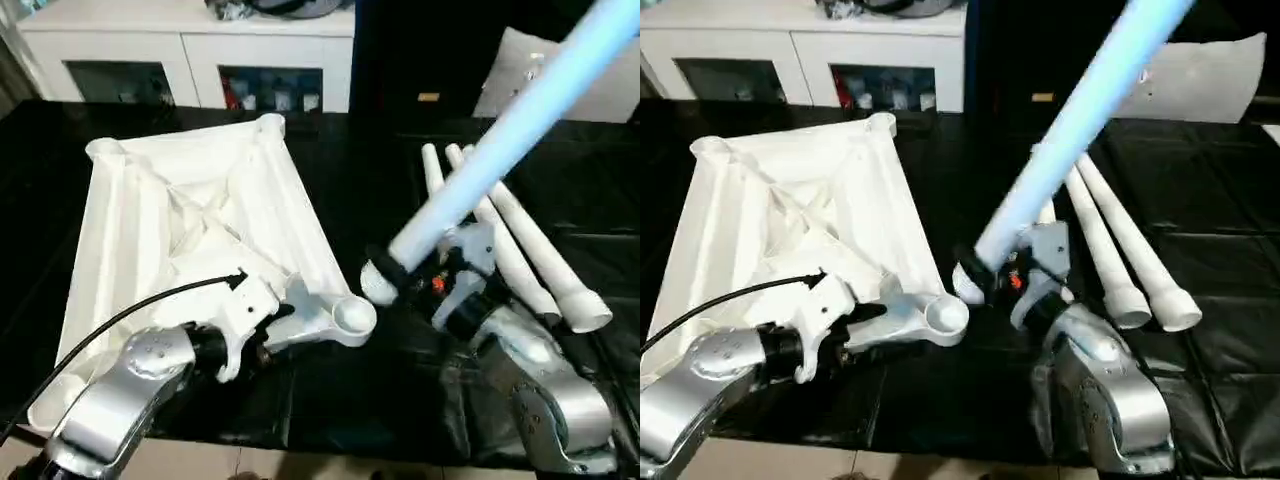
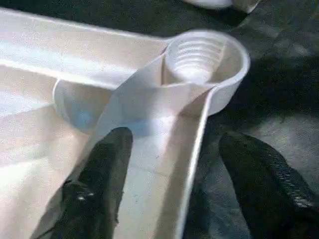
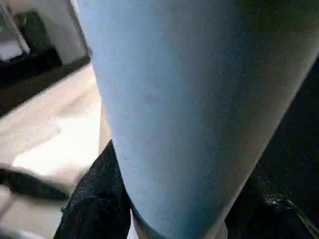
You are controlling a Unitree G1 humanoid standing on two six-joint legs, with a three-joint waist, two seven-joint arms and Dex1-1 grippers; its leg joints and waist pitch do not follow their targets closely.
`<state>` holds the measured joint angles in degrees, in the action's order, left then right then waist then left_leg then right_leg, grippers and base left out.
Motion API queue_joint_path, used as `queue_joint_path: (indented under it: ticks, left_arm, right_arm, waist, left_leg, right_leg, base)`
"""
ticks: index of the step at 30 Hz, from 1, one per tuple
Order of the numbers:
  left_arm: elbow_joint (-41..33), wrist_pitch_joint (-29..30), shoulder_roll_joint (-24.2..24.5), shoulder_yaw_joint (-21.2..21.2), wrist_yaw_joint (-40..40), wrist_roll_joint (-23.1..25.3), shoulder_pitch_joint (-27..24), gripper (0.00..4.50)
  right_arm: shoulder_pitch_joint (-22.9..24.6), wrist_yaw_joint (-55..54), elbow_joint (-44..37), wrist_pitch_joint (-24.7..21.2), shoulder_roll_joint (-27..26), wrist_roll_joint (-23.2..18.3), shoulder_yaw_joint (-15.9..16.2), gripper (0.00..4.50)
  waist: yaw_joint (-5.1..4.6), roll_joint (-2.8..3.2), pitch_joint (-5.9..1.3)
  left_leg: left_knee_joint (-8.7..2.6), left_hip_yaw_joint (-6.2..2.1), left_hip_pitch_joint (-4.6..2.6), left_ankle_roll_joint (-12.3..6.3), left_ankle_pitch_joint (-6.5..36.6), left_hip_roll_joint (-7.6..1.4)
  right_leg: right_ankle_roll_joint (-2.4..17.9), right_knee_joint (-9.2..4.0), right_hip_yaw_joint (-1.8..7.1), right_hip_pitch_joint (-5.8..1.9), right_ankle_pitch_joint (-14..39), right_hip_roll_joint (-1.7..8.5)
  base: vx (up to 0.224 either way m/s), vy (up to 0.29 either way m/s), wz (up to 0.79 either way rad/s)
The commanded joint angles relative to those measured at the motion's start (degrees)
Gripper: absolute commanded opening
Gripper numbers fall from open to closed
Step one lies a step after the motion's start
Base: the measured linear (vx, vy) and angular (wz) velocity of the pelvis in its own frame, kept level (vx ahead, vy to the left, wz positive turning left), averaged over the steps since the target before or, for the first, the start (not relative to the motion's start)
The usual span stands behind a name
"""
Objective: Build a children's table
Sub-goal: Insert table leg to table base
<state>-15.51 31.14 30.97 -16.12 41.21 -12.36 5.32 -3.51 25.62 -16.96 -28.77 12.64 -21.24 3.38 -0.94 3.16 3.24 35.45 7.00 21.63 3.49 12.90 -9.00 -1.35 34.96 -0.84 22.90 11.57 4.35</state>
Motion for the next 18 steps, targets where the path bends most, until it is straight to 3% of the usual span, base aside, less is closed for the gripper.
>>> queue_joint_path:
  ticks: [1, 3, 5, 6, 8, 10, 11, 12, 13, 15, 18]
  left_arm:
    - [0.2, 0.2, 0.4, -0.1, 1.3, -0.4, 0.6, 2.87]
    - [1.3, -0.9, 0.6, -0.6, 2.1, 0.1, 1.2, 2.70]
    - [2.0, -1.3, 0.7, -0.6, 2.6, 0.4, 1.5, 2.50]
    - [1.9, -1.0, 1.2, -0.4, 3.0, 0.2, 1.4, 2.42]
    - [1.6, -0.8, 1.6, -0.2, 3.1, 0.1, 1.0, 2.13]
    - [1.4, -0.6, 1.7, -0.1, 3.0, -0.1, 0.8, 2.05]
    - [1.2, -0.3, 1.9, -0.1, 3.0, 0.0, 0.6, 1.96]
    - [1.1, -0.1, 2.1, -0.1, 3.0, 0.1, 0.4, 1.96]
    - [1.1, -0.1, 2.1, -0.1, 3.0, 0.2, 0.4, 1.84]
    - [1.7, -0.1, 2.5, -0.3, 2.9, 1.0, 0.2, 1.60]
    - [2.7, -0.4, 2.6, -0.7, 2.3, 2.0, 0.4, 1.48]
  right_arm:
    - [0.4, 1.4, -1.3, 0.0, 0.6, 0.2, 1.4, 1.94]
    - [1.3, 2.4, -2.4, 0.5, 1.7, 0.8, 2.1, 1.94]
    - [1.7, 2.8, -3.3, 0.0, 2.6, 0.9, 2.2, 1.94]
    - [1.8, 2.9, -3.3, -0.5, 3.2, 1.0, 2.3, 1.94]
    - [1.6, 2.5, -2.8, 0.2, 3.5, 1.9, 2.6, 1.94]
    - [1.4, 2.3, -2.3, 0.4, 3.4, 2.2, 2.6, 1.94]
    - [1.2, 2.1, -2.3, 0.3, 3.3, 1.9, 2.5, 1.94]
    - [0.9, 2.0, -2.4, 0.1, 3.1, 1.7, 2.5, 1.94]
    - [0.9, 2.0, -2.5, 0.0, 3.1, 1.7, 2.5, 1.94]
    - [0.5, 2.0, -2.6, 0.1, 3.1, 1.9, 3.0, 1.94]
    - [0.2, 2.2, -2.5, 0.4, 3.3, 2.4, 3.7, 1.94]
  waist:
    - [0.25, -0.15, -3.24]
    - [0.20, 0.33, -2.62]
    - [0.05, 0.11, -2.18]
    - [-0.07, 0.03, -1.84]
    - [-0.26, -0.07, -1.76]
    - [-0.33, 0.00, -1.74]
    - [-0.34, -0.39, -1.82]
    - [-0.28, -0.39, -1.86]
    - [-0.23, -0.17, -1.97]
    - [-0.23, -0.61, -2.16]
    - [-0.12, -0.75, -2.34]
  left_leg:
    - [-4.14, 0.28, -0.16, -2.49, -1.3, -1.44]
    - [-4.68, 0.37, -0.26, -2.51, 3.8, -1.86]
    - [-5.08, 0.46, -0.33, -1.93, 8.0, -2.06]
    - [-5.45, 0.43, -0.44, -1.05, 11.7, -2.20]
    - [-5.55, 0.42, -0.54, -0.25, 13.5, -2.24]
    - [-5.64, 0.38, -0.48, 0.05, 14.1, -2.24]
    - [-5.62, 0.42, -0.43, -0.01, 13.8, -2.26]
    - [-5.63, 0.42, -0.44, -0.09, 13.1, -2.31]
    - [-5.57, 0.42, -0.46, -0.16, 12.0, -2.31]
    - [-5.46, 0.51, -0.34, -0.53, 9.9, -2.29]
    - [-5.25, 0.65, -0.36, -1.41, 6.9, -2.25]
  right_leg:
    - [15.3, -2.46, 1.13, -3.67, -10.7, 1.73]
    - [15.4, -3.11, 1.19, -3.46, -3.1, 1.94]
    - [14.7, -3.61, 1.35, -3.29, 3.5, 2.07]
    - [13.6, -4.06, 1.43, -3.05, 10.4, 2.13]
    - [12.3, -4.34, 1.56, -2.76, 14.3, 2.10]
    - [11.5, -4.49, 1.60, -2.59, 15.7, 2.12]
    - [11.3, -4.54, 1.63, -2.57, 15.6, 2.09]
    - [11.3, -4.46, 1.66, -2.46, 14.9, 2.07]
    - [11.5, -4.31, 1.66, -2.45, 13.1, 2.04]
    - [12.1, -4.09, 1.62, -2.58, 9.6, 1.91]
    - [13.0, -3.78, 1.55, -2.76, 5.6, 1.92]
  base:
    - [0.000, 0.000, 0.00]
    - [0.000, 0.000, 0.00]
    - [0.000, 0.000, 0.00]
    - [0.000, 0.000, 0.00]
    - [0.000, 0.000, 0.00]
    - [0.000, 0.000, 0.00]
    - [0.000, 0.000, 0.00]
    - [0.000, 0.000, 0.00]
    - [0.000, 0.000, 0.00]
    - [0.000, 0.000, 0.00]
    - [0.000, 0.000, 0.00]
